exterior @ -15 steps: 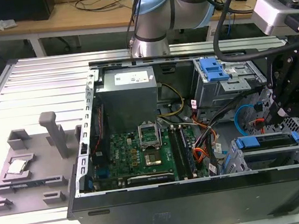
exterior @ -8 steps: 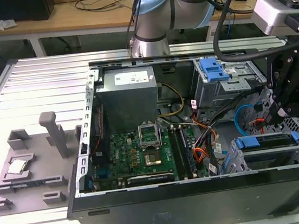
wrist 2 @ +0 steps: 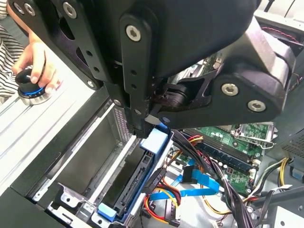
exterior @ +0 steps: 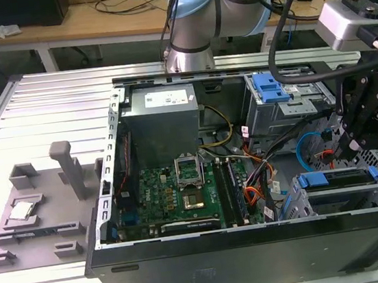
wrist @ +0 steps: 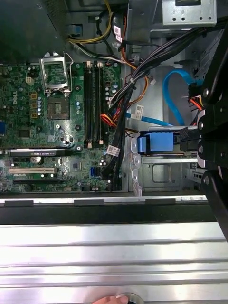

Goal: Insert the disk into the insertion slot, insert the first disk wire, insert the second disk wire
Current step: 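Insert the first disk wire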

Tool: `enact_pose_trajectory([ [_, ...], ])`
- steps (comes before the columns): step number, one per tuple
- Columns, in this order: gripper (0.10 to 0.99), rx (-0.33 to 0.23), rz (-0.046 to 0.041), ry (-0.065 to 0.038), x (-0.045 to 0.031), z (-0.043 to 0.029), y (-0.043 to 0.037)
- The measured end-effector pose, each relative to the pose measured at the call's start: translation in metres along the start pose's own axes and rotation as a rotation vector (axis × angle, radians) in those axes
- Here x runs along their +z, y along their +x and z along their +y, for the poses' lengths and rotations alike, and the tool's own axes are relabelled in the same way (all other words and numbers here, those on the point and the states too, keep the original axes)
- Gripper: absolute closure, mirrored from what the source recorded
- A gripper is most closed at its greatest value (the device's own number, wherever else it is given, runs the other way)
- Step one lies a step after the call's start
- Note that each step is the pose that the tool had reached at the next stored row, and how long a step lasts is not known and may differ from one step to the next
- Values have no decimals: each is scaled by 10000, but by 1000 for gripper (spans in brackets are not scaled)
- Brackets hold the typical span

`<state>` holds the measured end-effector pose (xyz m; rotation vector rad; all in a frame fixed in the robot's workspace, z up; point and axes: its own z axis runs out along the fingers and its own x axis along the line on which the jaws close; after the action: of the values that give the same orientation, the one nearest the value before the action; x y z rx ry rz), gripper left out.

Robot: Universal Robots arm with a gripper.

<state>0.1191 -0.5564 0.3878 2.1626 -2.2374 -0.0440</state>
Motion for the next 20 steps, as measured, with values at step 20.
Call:
enact_pose_trajectory([
  [20, 980, -7, 6, 0, 108, -190, -68],
])
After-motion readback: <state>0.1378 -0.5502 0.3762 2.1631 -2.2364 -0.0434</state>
